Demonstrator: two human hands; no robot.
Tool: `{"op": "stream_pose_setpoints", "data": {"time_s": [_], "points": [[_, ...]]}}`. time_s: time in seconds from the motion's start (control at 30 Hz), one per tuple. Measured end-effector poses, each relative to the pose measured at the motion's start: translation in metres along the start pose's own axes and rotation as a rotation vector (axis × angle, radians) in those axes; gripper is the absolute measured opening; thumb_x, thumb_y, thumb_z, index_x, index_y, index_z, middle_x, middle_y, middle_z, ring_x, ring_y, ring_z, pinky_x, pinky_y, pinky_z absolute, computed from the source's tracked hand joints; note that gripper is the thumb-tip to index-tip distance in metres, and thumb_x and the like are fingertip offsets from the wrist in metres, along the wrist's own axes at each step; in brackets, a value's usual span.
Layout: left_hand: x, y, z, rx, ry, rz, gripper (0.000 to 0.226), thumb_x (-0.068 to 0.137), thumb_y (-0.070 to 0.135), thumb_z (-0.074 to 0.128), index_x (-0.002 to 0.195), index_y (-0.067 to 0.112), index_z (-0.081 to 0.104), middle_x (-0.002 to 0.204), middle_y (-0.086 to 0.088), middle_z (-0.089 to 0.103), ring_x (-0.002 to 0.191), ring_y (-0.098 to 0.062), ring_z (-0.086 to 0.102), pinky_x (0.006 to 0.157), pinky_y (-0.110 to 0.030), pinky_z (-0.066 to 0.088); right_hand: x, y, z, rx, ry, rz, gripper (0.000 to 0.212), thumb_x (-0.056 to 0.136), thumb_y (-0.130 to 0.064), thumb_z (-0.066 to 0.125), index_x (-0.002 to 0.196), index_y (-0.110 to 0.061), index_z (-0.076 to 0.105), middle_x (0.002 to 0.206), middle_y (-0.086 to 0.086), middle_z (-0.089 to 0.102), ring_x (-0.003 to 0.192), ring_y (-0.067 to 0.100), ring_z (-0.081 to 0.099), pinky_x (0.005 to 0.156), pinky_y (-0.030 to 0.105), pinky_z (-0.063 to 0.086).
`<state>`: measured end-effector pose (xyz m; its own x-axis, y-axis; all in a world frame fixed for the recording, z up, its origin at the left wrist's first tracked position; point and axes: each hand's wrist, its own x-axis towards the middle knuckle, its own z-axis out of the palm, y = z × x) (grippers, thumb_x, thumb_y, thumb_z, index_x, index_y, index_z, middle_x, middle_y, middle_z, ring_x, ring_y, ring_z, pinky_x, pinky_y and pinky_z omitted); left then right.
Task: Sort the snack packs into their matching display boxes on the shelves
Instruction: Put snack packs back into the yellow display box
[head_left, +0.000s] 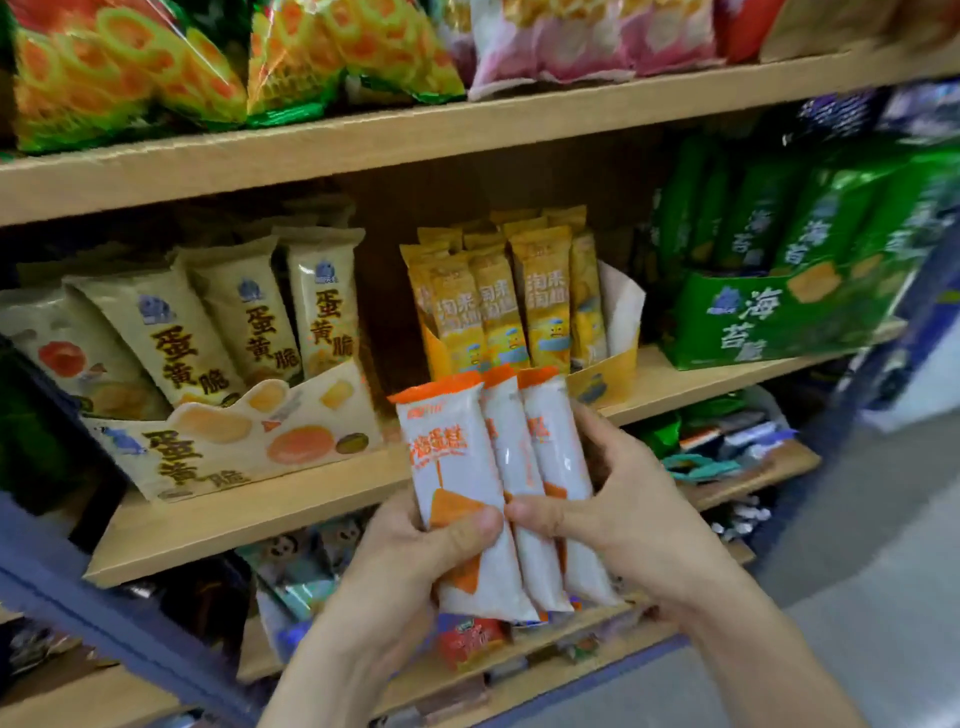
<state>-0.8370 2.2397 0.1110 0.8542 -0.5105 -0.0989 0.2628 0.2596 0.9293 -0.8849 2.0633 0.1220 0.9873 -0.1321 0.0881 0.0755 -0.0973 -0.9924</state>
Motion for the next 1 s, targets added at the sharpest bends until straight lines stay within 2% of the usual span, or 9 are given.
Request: {"op": "stream_pose_setpoints", "data": {"time_s": [0.07, 0.17, 0.33, 0.47, 0.63, 0.77, 0.83, 0.9, 1.0], "points": [[0.006, -0.02, 0.015, -0.023, -0.041, -0.056, 0.075, 0.021, 0.035, 0.101, 0.09, 0.015, 0.079, 0.103, -0.019, 0.074, 0.088, -0.031, 0.073, 0.064, -0.034, 0.059, -0.015, 0.014, -0.019, -0.015, 0.045, 0.048, 0.05, 0.072, -0.017, 0.088, 0.116, -0.027, 0.066, 0.102, -0.01, 0.076, 0.095, 0.008, 0.072, 0.083, 0.034, 0.056], [0.014, -0.048, 0.042, 0.029, -0.103, -0.119, 0.064, 0.036, 0.021, 0.097, 0.095, 0.009, 0.077, 0.102, -0.019, 0.074, 0.088, -0.031, 0.073, 0.065, -0.034, 0.059, -0.033, 0.037, -0.051, -0.027, 0.119, 0.043, 0.037, 0.086, -0.029, 0.075, 0.119, -0.039, 0.062, 0.111, -0.01, 0.073, 0.104, 0.009, 0.069, 0.09, 0.04, 0.054], [0.032, -0.1, 0.098, 0.126, -0.182, -0.187, 0.05, 0.063, 0.008, 0.079, 0.112, 0.012, 0.07, 0.108, -0.016, 0.073, 0.099, -0.031, 0.071, 0.081, -0.043, 0.058, -0.059, 0.059, -0.113, -0.012, 0.104, 0.072, 0.058, 0.096, -0.034, 0.056, 0.131, -0.072, 0.029, 0.124, -0.008, 0.067, 0.114, 0.021, 0.065, 0.099, 0.05, 0.051], [0.054, -0.133, 0.149, 0.222, -0.239, -0.248, 0.059, 0.068, 0.006, 0.08, 0.123, 0.014, 0.061, 0.112, -0.013, 0.072, 0.106, -0.033, 0.068, 0.094, -0.053, 0.053, -0.071, 0.075, -0.171, 0.126, -0.007, 0.159, 0.046, 0.088, -0.058, 0.06, 0.126, -0.07, 0.039, 0.137, -0.022, 0.056, 0.125, 0.007, 0.057, 0.099, 0.032, 0.049], [0.085, -0.174, 0.224, 0.487, -0.278, -0.193, 0.069, 0.064, 0.013, 0.079, 0.126, 0.027, 0.05, 0.103, 0.005, 0.073, 0.091, -0.011, 0.07, 0.067, -0.026, 0.055, -0.073, 0.111, -0.244, 0.022, 0.045, 0.155, 0.093, 0.072, -0.015, 0.088, 0.122, -0.073, 0.035, 0.118, -0.023, 0.067, 0.109, 0.006, 0.067, 0.085, 0.027, 0.055], [0.106, -0.215, 0.261, 0.371, -0.154, -0.184, 0.068, 0.066, -0.005, 0.081, 0.126, 0.007, 0.051, 0.096, 0.004, 0.075, 0.084, -0.004, 0.07, 0.066, -0.018, 0.053, -0.07, 0.141, -0.29, 0.161, 0.153, 0.258, 0.119, 0.056, -0.024, 0.092, 0.139, -0.067, 0.018, 0.118, -0.009, 0.071, 0.109, 0.014, 0.068, 0.083, 0.032, 0.057], [0.112, -0.232, 0.274, 0.387, -0.129, -0.162, 0.074, 0.06, 0.003, 0.082, 0.126, 0.016, 0.05, 0.104, 0.006, 0.074, 0.093, -0.007, 0.07, 0.072, -0.022, 0.055, -0.073, 0.152, -0.305, 0.247, 0.082, 0.334, 0.107, 0.056, -0.025, 0.089, 0.144, -0.044, 0.032, 0.113, -0.002, 0.074, 0.106, 0.016, 0.069, 0.078, 0.027, 0.056], [0.115, -0.249, 0.282, 0.509, -0.156, -0.111, 0.08, 0.057, 0.017, 0.084, 0.127, 0.029, 0.047, 0.112, 0.009, 0.069, 0.1, -0.009, 0.068, 0.076, -0.029, 0.058, -0.077, 0.159, -0.314, 0.247, -0.023, 0.412, 0.084, 0.051, -0.031, 0.086, 0.129, -0.02, 0.055, 0.11, 0.001, 0.075, 0.105, 0.018, 0.069, 0.079, 0.024, 0.054], [0.124, -0.262, 0.284, 0.64, -0.157, -0.093, 0.09, 0.055, 0.035, 0.088, 0.132, 0.036, 0.043, 0.121, 0.005, 0.06, 0.108, -0.01, 0.064, 0.086, -0.04, 0.058, -0.075, 0.171, -0.323, 0.245, -0.037, 0.485, 0.078, 0.048, -0.031, 0.087, 0.119, -0.012, 0.062, 0.107, 0.005, 0.075, 0.102, 0.02, 0.071, 0.08, 0.026, 0.055]]}}
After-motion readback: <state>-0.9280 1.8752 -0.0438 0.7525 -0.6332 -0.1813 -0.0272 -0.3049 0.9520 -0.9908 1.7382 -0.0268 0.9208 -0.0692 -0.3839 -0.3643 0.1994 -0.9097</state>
